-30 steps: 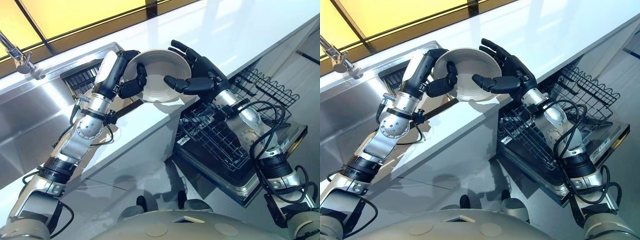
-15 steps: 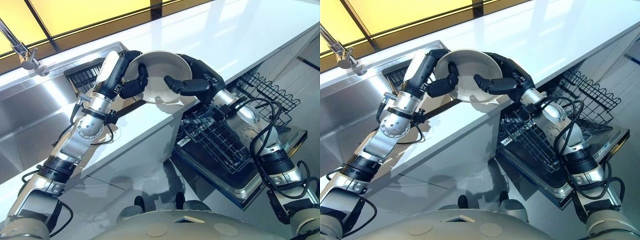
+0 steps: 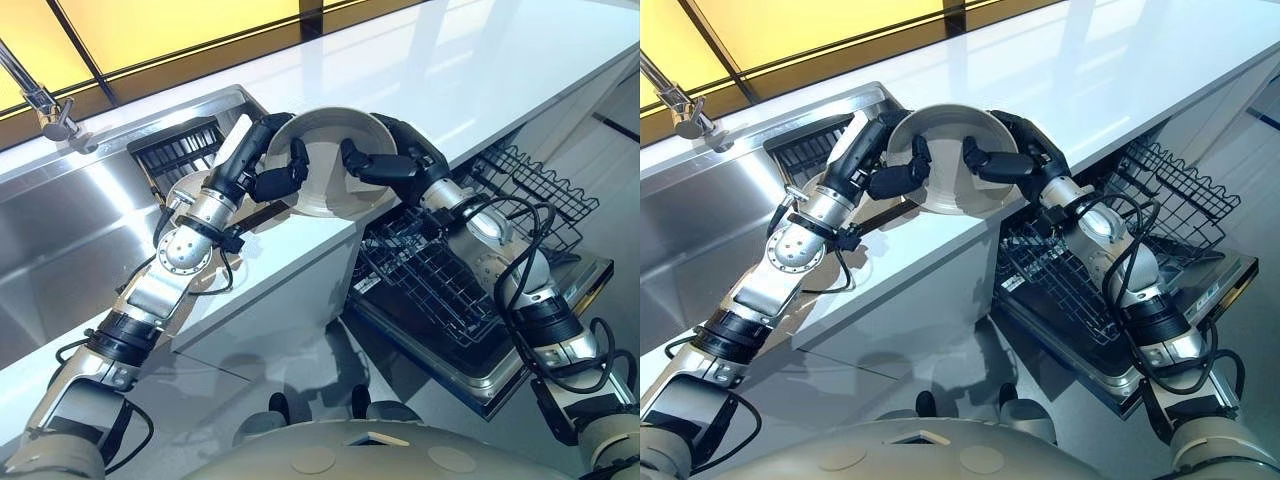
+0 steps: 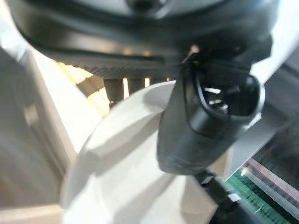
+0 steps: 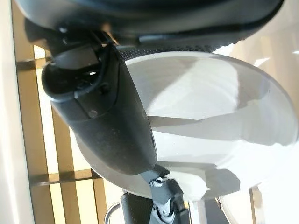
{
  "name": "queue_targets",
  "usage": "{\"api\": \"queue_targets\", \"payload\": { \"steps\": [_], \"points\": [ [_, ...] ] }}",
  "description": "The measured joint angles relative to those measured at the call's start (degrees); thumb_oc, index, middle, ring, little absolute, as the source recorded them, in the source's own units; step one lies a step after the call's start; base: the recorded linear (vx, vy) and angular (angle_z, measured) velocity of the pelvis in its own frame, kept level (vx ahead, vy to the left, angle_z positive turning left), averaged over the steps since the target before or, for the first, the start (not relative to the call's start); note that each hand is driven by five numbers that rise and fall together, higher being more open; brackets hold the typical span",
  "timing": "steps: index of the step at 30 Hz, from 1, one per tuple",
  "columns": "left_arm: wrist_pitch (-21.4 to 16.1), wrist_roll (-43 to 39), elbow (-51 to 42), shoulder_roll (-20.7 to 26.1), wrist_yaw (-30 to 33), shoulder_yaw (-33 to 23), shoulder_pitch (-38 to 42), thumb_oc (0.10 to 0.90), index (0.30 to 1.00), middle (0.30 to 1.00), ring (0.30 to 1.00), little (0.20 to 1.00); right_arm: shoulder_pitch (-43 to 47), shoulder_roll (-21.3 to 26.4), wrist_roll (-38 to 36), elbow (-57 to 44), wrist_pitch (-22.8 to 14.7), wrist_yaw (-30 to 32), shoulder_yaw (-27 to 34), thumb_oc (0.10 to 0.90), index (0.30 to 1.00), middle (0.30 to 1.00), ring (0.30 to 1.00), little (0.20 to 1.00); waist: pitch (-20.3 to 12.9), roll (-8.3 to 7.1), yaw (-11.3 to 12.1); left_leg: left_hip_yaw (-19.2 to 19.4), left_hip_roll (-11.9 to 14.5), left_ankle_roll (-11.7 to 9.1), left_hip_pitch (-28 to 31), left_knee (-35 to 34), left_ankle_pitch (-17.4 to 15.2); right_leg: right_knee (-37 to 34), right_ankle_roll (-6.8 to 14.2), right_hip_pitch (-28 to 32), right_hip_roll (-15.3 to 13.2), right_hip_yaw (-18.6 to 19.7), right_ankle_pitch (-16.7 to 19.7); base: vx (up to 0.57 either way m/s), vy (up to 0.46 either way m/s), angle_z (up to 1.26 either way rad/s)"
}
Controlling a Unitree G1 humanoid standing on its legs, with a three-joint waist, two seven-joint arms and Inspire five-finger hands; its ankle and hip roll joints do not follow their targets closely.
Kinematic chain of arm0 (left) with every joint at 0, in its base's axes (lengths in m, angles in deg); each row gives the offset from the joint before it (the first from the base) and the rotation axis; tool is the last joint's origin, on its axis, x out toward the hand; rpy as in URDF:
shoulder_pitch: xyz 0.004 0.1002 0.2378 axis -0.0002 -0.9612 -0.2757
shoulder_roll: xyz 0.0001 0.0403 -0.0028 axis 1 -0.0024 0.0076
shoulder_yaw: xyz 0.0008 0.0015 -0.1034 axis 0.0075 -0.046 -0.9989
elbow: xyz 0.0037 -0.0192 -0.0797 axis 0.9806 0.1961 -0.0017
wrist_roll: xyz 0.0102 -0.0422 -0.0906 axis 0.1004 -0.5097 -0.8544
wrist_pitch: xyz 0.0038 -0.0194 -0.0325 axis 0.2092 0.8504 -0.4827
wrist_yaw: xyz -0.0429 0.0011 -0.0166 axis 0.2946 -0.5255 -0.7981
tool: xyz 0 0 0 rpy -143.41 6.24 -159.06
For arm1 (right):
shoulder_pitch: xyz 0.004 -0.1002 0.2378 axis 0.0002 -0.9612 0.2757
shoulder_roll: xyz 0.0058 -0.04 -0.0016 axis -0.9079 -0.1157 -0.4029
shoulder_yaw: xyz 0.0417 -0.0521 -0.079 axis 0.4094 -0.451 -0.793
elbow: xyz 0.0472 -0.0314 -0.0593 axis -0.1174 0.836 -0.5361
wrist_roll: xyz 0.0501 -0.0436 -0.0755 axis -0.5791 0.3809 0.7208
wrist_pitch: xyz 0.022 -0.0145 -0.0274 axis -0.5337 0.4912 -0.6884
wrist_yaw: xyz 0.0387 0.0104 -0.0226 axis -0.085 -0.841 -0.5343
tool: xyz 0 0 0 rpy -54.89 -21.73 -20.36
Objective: Pick up plates and place into dishwasher.
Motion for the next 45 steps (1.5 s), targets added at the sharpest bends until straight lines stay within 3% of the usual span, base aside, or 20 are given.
{"api": "queue_targets", "payload": {
  "steps": [7, 11, 14, 16, 19, 22, 26, 30, 32, 35, 38, 42, 45],
  "points": [
    [6.42, -11.43, 0.11, -0.99, -1.73, -0.74, 1.23, 0.800, 0.900, 0.900, 0.900, 0.900, 0.00, 0.01, -0.93, 0.47, 0.00, 1.28, 0.01, 0.100, 0.300, 0.300, 0.300, 0.200, -0.02, 0.04, -0.09, 0.09, 0.06, 0.00, 0.17, 0.01, 0.00, 0.01, -0.04, 0.01, 0.06, 0.35, 0.04, 0.00, -0.004, -0.02],
    [11.06, -12.34, 1.48, -0.88, -0.03, -4.02, 3.88, 0.800, 0.900, 0.900, 0.900, 0.900, 0.00, -0.02, -1.77, 0.46, -0.25, 4.03, 0.02, 0.100, 0.300, 0.300, 0.300, 0.200, -0.06, 0.09, -0.12, 0.09, 0.08, 0.00, 0.17, 0.01, 0.00, 0.00, -0.05, 0.01, 0.08, 0.37, 0.04, 0.00, 0.000, 0.00],
    [14.35, -9.70, 6.83, 2.78, 1.50, -5.56, 6.68, 0.800, 0.900, 0.900, 0.900, 0.900, 1.08, -0.38, 1.45, 0.39, -2.97, 7.44, 0.04, 0.100, 0.300, 0.300, 0.300, 0.200, -0.07, 0.21, -0.71, 0.19, 0.17, -0.01, 0.16, 0.01, 0.00, 0.00, -0.11, -0.05, 0.15, 0.52, 0.08, 0.00, 0.000, 0.00],
    [14.59, -8.54, 6.94, 2.89, 1.47, -5.32, 8.41, 0.800, 0.900, 0.900, 0.900, 0.900, 3.04, -0.87, 8.25, -0.05, -4.28, 8.97, -0.38, 0.100, 0.300, 0.300, 0.300, 0.200, -0.04, 0.25, -0.68, 0.21, 0.10, 0.00, 0.08, 0.00, -0.01, 0.00, -0.11, -0.13, 0.11, 0.59, 0.08, 0.00, 0.000, 0.00],
    [14.61, -8.33, 7.90, 3.62, 1.49, -5.49, 11.54, 0.800, 0.900, 0.900, 0.900, 0.900, 5.34, -0.76, 19.05, -0.18, -9.45, 10.32, -0.36, 0.100, 0.300, 0.300, 0.300, 0.200, 0.03, 0.36, -0.71, 0.19, 0.03, 0.04, 0.04, -0.02, -0.08, 0.00, -0.12, -0.14, 0.05, 0.88, 0.06, 0.01, 0.024, 0.01],
    [14.91, -8.60, 8.63, 3.86, 1.52, -5.87, 13.50, 0.800, 0.900, 0.900, 0.900, 0.900, 5.68, -0.51, 22.67, -0.41, -12.71, 11.40, 0.10, 0.100, 0.300, 0.300, 0.300, 0.200, 0.19, 0.63, -1.18, 0.32, -0.06, 0.11, 0.00, -0.03, -0.16, -0.01, -0.12, -0.20, -0.02, 0.94, 0.05, 0.00, 0.022, -0.01],
    [15.02, -7.97, 9.38, 4.02, 1.53, -5.99, 13.61, 0.800, 0.900, 0.900, 0.900, 0.900, 5.45, -0.15, 23.03, 0.95, -13.50, 12.31, 0.24, 0.100, 0.300, 0.300, 0.300, 0.200, 0.66, 1.46, -2.58, 0.53, -0.16, 0.23, 0.03, -0.21, -0.24, -0.01, -0.12, -0.26, -0.14, 1.02, 0.06, 0.02, 0.035, -0.03],
    [18.00, -2.50, 22.38, 7.60, 5.75, -8.70, 14.33, 0.800, 0.900, 0.900, 0.900, 0.900, 2.55, 3.21, 23.66, 5.68, -13.50, 17.00, 9.14, 0.100, 0.300, 0.300, 0.300, 0.200, 1.00, 2.82, -3.67, 0.76, -0.06, 0.18, 0.10, -0.24, -0.33, -0.01, -0.13, -0.30, -0.05, 1.15, 0.06, 0.04, 0.029, -0.04],
    [19.94, -0.40, 29.26, 11.17, 8.47, -12.25, 13.30, 0.800, 0.900, 0.900, 0.900, 0.900, -0.12, 7.19, 25.21, 10.01, -13.48, 20.24, 14.77, 0.100, 0.300, 0.300, 0.300, 0.200, 1.16, 3.09, -4.02, 1.23, 0.13, -0.01, 0.09, -0.24, -0.49, -0.01, -0.14, -0.55, 0.12, 1.39, 0.07, 0.05, 0.028, -0.10],
    [20.01, 0.58, 35.22, 15.33, 11.28, -14.10, 12.79, 0.800, 0.900, 0.900, 0.900, 0.900, -3.75, 10.01, 27.94, 15.97, -13.49, 23.50, 19.25, 0.100, 0.300, 0.300, 0.300, 0.200, 1.17, 3.10, -4.05, 1.47, 0.24, -0.08, 0.08, -0.17, -0.64, 0.00, -0.14, -0.74, 0.25, 1.40, 0.07, 0.06, 0.024, -0.06],
    [19.39, 1.96, 36.10, 16.19, 13.53, -15.04, 12.79, 0.800, 0.900, 0.900, 0.900, 0.900, -6.30, 10.03, 30.62, 18.44, -13.51, 25.28, 19.24, 0.100, 0.300, 0.300, 0.300, 0.200, 1.17, 3.09, -4.17, 1.57, 0.11, -0.06, 0.14, -0.23, -0.68, 0.00, -0.14, -0.75, 0.19, 1.52, 0.07, 0.06, 0.027, -0.02],
    [10.55, 1.63, 34.26, 16.19, 15.18, -14.98, 12.79, 0.800, 0.900, 0.900, 0.900, 0.900, -9.55, 8.82, 31.59, 19.52, -15.21, 26.74, 17.85, 0.100, 0.300, 0.300, 0.300, 0.200, 1.29, 2.98, -3.91, 1.59, 0.04, -0.02, 0.15, -0.26, -0.71, 0.00, 0.10, -0.79, 0.16, 1.71, -0.09, 0.05, 0.018, -0.01],
    [6.49, 1.30, 23.56, 16.18, 15.25, -16.73, 9.74, 0.800, 0.900, 0.900, 0.900, 0.900, -11.84, 7.71, 32.63, 20.20, -16.82, 27.94, 17.92, 0.100, 0.300, 0.300, 0.300, 0.200, 1.46, 2.99, -3.69, 1.86, -0.17, 0.11, 0.23, -0.26, -0.83, 0.00, -0.14, -0.83, 0.03, 2.15, 0.07, 0.05, 0.027, -0.05]
  ]
}}
